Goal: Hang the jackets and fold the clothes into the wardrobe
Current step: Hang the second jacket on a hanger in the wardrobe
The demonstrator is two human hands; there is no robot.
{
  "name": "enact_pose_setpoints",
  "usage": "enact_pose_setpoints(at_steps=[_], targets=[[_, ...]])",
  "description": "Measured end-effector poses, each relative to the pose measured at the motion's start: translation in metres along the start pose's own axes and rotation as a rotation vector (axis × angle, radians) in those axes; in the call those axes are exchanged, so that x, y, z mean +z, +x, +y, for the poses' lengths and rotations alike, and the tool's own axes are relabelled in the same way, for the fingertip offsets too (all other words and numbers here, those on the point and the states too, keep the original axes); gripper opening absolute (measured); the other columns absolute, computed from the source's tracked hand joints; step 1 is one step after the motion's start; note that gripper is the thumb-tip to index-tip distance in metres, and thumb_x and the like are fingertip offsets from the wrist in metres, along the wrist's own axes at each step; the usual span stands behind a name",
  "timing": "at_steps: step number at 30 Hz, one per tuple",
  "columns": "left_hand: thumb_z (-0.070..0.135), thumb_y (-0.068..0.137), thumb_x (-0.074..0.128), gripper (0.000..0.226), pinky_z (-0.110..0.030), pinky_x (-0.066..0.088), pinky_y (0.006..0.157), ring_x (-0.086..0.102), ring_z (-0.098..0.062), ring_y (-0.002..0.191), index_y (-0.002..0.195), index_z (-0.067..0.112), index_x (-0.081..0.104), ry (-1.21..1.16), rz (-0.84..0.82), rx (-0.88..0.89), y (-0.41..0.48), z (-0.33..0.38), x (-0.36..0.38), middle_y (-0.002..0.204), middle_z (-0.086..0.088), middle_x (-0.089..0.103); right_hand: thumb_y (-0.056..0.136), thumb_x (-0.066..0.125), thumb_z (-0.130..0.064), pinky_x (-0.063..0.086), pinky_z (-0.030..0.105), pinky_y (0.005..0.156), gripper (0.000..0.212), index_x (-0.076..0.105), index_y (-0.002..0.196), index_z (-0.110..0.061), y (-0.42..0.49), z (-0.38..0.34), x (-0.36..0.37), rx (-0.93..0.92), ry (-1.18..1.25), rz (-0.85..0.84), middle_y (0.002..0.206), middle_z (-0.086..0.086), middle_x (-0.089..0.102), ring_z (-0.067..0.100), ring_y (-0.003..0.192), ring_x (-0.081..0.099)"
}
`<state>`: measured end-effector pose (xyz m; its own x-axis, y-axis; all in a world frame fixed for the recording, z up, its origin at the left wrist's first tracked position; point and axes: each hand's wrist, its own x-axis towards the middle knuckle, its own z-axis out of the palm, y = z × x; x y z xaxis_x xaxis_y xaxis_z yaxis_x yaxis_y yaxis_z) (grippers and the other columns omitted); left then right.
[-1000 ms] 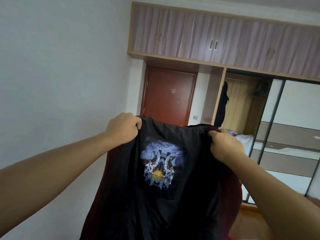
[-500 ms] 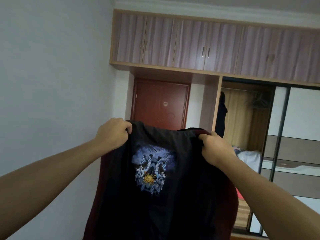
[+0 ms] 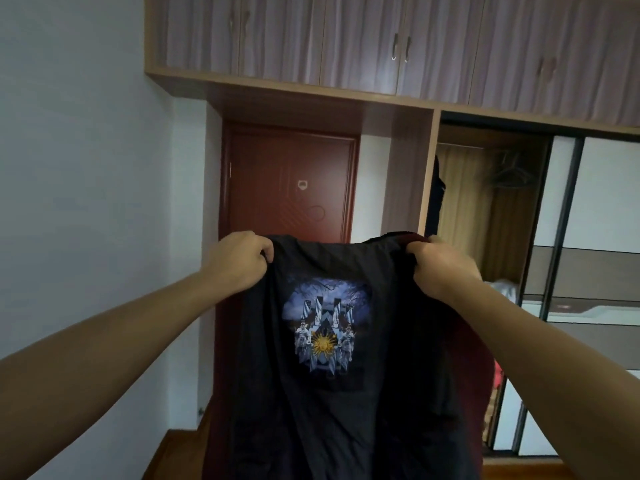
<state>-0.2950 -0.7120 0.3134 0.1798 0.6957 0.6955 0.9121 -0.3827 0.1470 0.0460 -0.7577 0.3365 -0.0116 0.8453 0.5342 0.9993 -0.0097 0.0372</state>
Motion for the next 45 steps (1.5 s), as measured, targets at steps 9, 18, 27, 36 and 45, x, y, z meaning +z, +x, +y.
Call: enact_pose_setpoints(at_steps=[9,18,27,36,45], targets=[[0.006,0.081,0.049,0.035,-0.043,0.052,0.086,0.06,-0.029,0.104,0.087,0.031,0.072,-0.098,-0.074,0.097,0.134,-0.062,0.123,0.093,0.008,0.051,0.098,0.049,-0.015,0.048,0.038,0.073,0.042,0.055,0.137,-0.028,0.135,0.012,0.109,0.145,-0.04,-0.066,0.12,0.007,0.05,0.024,0.088,0.05],[0.005,0.085,0.05,0.034,-0.038,0.045,0.08,0.057,-0.027,0.104,0.089,0.03,0.072,-0.149,-0.1,0.148,0.262,-0.077,0.277,0.093,0.008,0.05,0.096,0.05,-0.013,0.052,0.04,0.08,0.044,0.057,0.137,-0.028,0.242,0.07,0.218,0.218,-0.079,-0.098,0.126,0.01,0.052,0.035,0.104,0.061],[0.001,0.084,0.049,0.036,-0.034,0.045,0.079,0.058,-0.027,0.105,0.089,0.029,0.073,-0.24,-0.188,0.231,0.391,-0.026,0.427,0.092,0.009,0.049,0.096,0.05,-0.014,0.056,0.046,0.085,0.044,0.056,0.138,-0.027,0.343,0.169,0.296,0.329,-0.131,-0.124,0.128,0.01,0.052,0.036,0.105,0.062],[0.004,0.081,0.051,0.034,-0.037,0.051,0.078,0.063,-0.029,0.097,0.085,0.031,0.071,-0.37,-0.255,0.342,0.506,0.051,0.575,0.096,0.003,0.061,0.095,0.05,-0.016,0.049,0.041,0.071,0.038,0.057,0.131,-0.026,0.41,0.268,0.341,0.459,-0.272,-0.127,0.121,0.009,0.05,0.037,0.097,0.063],[-0.004,0.085,0.051,0.033,-0.028,0.037,0.071,0.058,-0.022,0.088,0.095,0.016,0.075,-0.534,-0.29,0.583,0.612,0.163,0.718,0.093,0.0,0.059,0.096,0.05,-0.015,0.045,0.04,0.068,0.033,0.058,0.126,-0.023,0.459,0.388,0.387,0.681,-0.401,-0.117,0.109,0.007,0.048,0.037,0.094,0.062]])
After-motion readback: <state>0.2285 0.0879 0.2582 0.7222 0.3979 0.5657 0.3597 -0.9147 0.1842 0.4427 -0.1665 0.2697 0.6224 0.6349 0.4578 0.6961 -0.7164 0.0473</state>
